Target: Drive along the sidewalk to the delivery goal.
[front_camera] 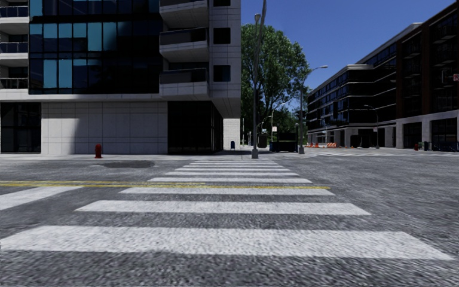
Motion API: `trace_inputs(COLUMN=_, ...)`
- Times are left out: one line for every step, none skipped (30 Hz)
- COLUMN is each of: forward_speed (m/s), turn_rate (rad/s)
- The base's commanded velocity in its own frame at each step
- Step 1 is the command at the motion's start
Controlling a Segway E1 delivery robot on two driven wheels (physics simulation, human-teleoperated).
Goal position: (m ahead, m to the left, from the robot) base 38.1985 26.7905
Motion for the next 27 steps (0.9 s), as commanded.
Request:
trace_inputs(forward_speed=2.00, turn_rate=0.00)
trace_inputs(forward_speed=2.00, turn_rate=0.00)
trace_inputs(forward_speed=2.00, turn_rate=0.00)
trace_inputs(forward_speed=2.00, turn_rate=0.00)
trace_inputs(forward_speed=2.00, turn_rate=0.00)
trace_inputs(forward_speed=2.00, turn_rate=0.00)
trace_inputs(forward_speed=2.00, turn_rate=0.00)
trace_inputs(forward_speed=2.00, turn_rate=0.00)
trace_inputs(forward_speed=2.00, turn_rate=0.00)
trace_inputs(forward_speed=2.00, turn_rate=0.00)
trace_inputs(forward_speed=2.00, turn_rate=0.00)
trace_inputs(forward_speed=2.00, turn_rate=0.00)
trace_inputs(forward_speed=2.00, turn_rate=0.00)
trace_inputs(forward_speed=2.00, turn_rate=0.00)
trace_inputs(forward_speed=2.00, turn_rate=0.00)
trace_inputs(forward_speed=2.00, turn_rate=0.00)
trace_inputs(forward_speed=2.00, turn_rate=0.00)
trace_inputs(forward_speed=2.00, turn_rate=0.00)
trace_inputs(forward_speed=2.00, turn_rate=0.00)
trace_inputs(forward_speed=2.00, turn_rate=0.00)
trace_inputs(forward_speed=2.00, turn_rate=0.00)
trace_inputs(forward_speed=2.00, turn_rate=0.00)
trace_inputs(forward_speed=2.00, turn_rate=0.00)
trace_inputs(forward_speed=2.00, turn_rate=0.00)
trace_inputs(forward_speed=2.00, turn_rate=0.00)
trace_inputs(forward_speed=2.00, turn_rate=0.00)
trace_inputs(forward_speed=2.00, turn_rate=0.00)
